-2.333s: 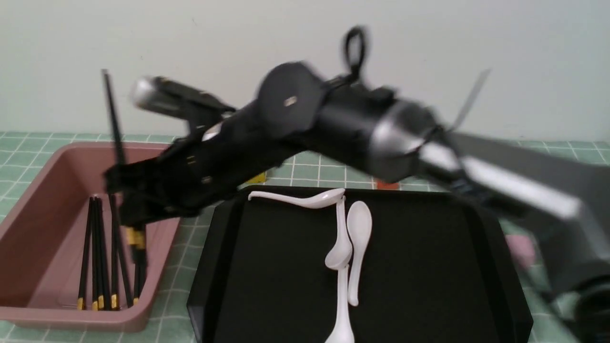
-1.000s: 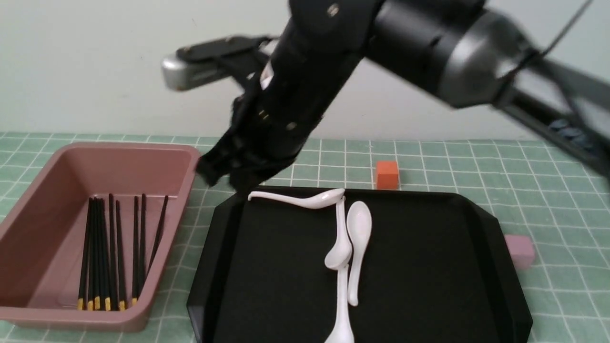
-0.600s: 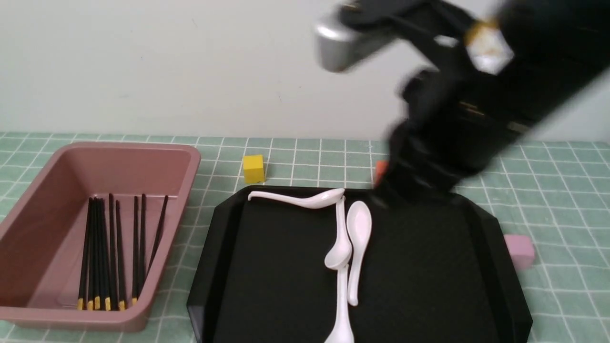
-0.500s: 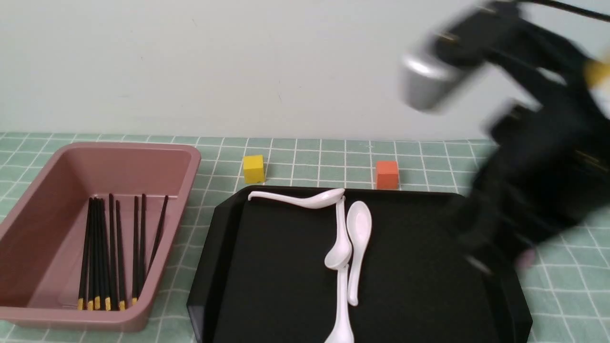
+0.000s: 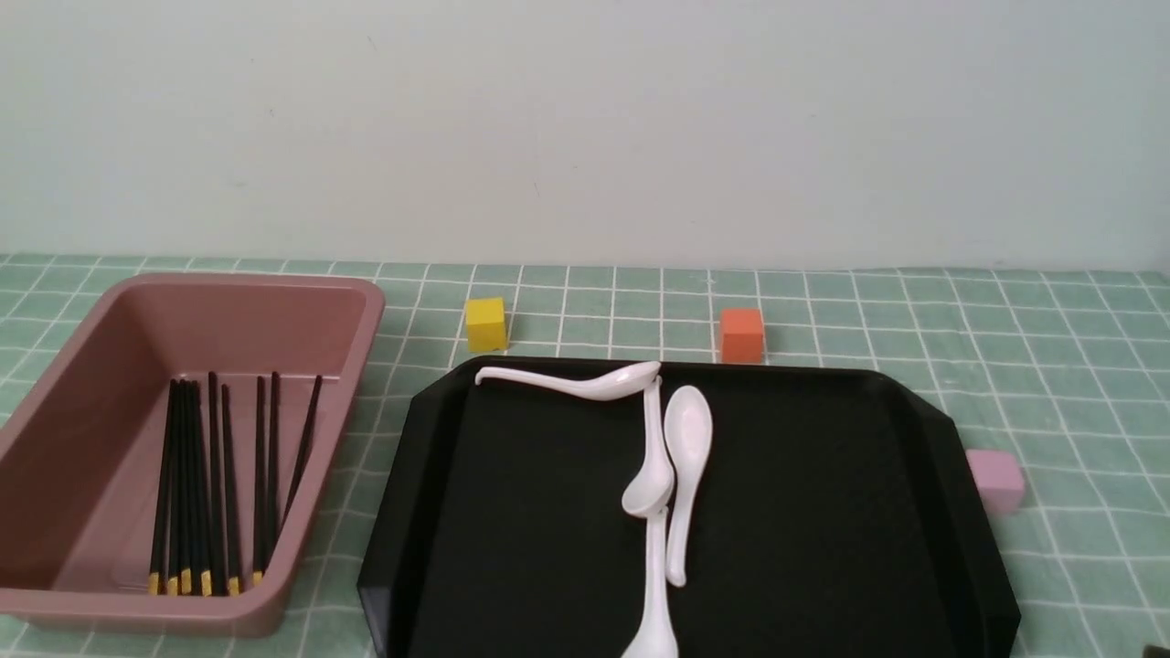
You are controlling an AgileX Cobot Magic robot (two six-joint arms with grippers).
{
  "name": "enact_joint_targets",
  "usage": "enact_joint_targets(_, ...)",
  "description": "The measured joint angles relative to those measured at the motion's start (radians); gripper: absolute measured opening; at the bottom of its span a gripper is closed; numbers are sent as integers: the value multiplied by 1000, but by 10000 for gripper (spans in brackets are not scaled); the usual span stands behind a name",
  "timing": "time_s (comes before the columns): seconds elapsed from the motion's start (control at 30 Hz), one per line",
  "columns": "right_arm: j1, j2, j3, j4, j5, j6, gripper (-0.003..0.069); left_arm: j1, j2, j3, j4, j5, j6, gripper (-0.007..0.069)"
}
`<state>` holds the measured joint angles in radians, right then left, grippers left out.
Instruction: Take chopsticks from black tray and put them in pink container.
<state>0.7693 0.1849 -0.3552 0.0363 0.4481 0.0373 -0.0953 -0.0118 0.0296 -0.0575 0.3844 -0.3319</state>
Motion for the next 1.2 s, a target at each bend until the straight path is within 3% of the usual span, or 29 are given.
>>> enact_joint_targets(0.3,0,-189,112,0,-73,0,-2,0,0,0,0,0,0,239)
enact_joint_targets(1.07,0,-195,148,-36,-84,0,13,0,0,0,0,0,0,239)
enact_joint_targets(1.2,-44,-195,206,-63,-91,-1,15,0,0,0,0,0,0,239)
